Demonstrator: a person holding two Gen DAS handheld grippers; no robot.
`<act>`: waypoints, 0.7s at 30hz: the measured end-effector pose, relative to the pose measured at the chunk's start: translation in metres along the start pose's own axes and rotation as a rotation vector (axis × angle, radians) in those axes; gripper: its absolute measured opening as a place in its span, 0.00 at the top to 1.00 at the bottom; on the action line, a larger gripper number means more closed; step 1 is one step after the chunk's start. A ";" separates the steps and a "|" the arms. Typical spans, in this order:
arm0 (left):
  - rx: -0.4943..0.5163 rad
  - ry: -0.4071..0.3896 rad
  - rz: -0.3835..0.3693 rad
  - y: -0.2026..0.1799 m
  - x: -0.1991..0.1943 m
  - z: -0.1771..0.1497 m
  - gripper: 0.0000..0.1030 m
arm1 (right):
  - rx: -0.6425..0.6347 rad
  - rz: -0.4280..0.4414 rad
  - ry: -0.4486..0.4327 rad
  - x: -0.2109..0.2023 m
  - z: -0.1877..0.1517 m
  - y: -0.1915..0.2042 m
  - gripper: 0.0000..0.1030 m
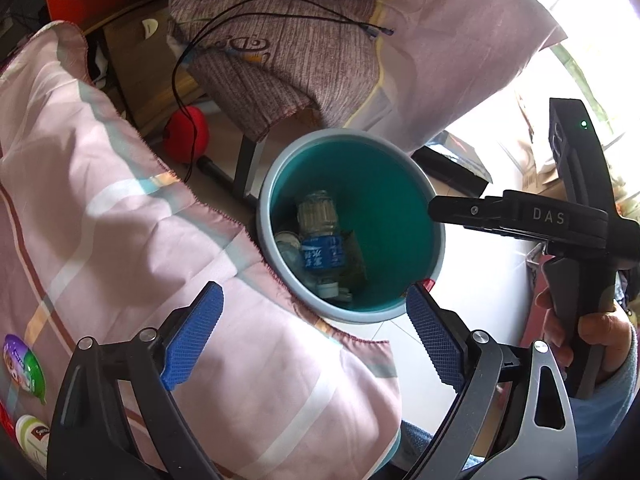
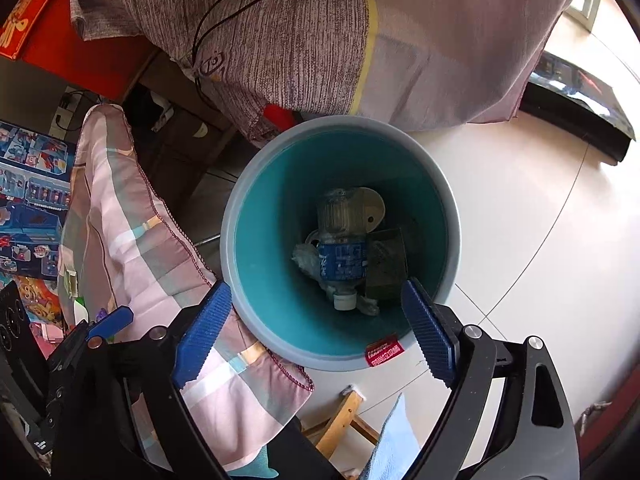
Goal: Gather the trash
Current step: 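Carry the cup and bottle over the teal bin and open both grippers, then move both grippers back over the table toward the tissue and red bags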
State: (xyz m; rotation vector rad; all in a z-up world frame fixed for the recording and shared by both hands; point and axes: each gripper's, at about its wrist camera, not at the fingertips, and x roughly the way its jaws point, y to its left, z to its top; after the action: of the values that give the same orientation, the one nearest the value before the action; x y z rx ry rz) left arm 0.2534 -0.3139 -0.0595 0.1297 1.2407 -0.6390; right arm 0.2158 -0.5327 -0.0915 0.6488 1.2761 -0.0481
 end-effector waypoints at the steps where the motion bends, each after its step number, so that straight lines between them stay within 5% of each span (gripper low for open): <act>1: -0.004 -0.004 0.000 0.002 -0.002 -0.002 0.10 | 0.003 -0.002 0.002 0.000 -0.001 0.002 0.17; 11: -0.040 -0.050 0.001 0.019 -0.032 -0.019 0.09 | -0.051 -0.056 -0.006 -0.014 -0.017 0.031 0.17; 21: -0.122 -0.126 0.024 0.060 -0.079 -0.055 0.07 | -0.181 -0.066 -0.007 -0.020 -0.044 0.100 0.17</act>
State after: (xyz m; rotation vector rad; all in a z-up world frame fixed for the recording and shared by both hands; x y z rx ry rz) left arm 0.2240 -0.2109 -0.0209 0.0025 1.1510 -0.5413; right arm 0.2095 -0.4360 -0.0374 0.4510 1.2779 0.0105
